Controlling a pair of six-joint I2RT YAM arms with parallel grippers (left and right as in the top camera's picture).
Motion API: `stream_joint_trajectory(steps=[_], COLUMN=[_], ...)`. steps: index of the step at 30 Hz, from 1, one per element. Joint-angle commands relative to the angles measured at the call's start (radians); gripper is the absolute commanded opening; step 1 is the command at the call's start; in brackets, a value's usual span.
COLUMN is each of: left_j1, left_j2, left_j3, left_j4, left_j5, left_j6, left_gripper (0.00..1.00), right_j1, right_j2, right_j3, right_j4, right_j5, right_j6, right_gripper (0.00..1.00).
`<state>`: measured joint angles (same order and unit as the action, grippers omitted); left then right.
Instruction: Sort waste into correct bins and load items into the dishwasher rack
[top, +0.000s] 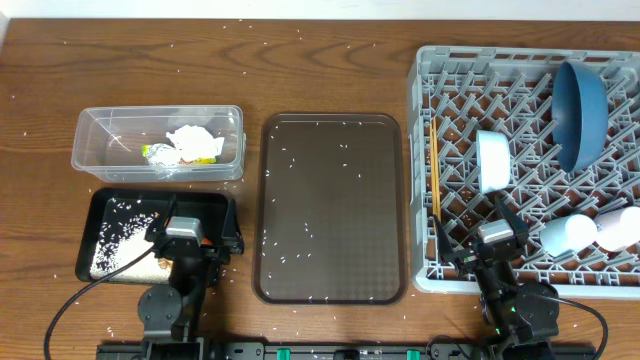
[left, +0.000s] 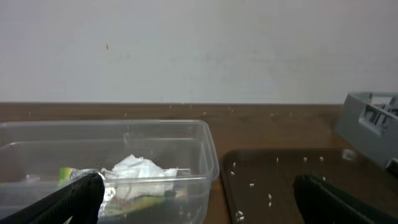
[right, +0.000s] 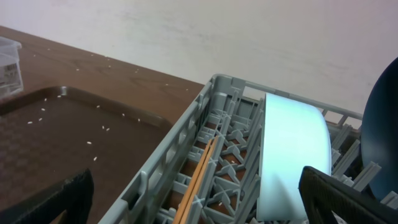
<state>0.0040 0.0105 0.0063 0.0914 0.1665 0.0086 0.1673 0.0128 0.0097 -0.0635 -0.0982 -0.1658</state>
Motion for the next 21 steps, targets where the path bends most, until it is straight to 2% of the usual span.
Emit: stream_joint_trajectory(steps=[1,7,13,21], left_j1=[0.001,0.001,0.001,0.001], left_j2=[-0.009,-0.009,-0.006,0.001], left_j3=[-0.002,-0.002,-0.002,-0.002], left_j4=[0.003,-0.024,-0.146,-0.144], left_j5=[0.009,0.009,0.009,0.006], left_j6=[0.018,0.017,0.018,0.018], left_gripper=[0.98,0.98,0.98,0.98], right_j1=[-0.014,-0.014,-0.014,-0.014], right_j2=[0.001,0.001,0.001,0.001], right_j3=[-0.004,-0.004,-0.004,-0.004], right_j4=[0.000,0.000,0.000,0.000], right_j5=[-0.007,-0.007,-0.007,-0.007], right_j6=[-0.008,-0.008,-0.008,-0.008], right_gripper=[0.99,0.99,0.99,0.99])
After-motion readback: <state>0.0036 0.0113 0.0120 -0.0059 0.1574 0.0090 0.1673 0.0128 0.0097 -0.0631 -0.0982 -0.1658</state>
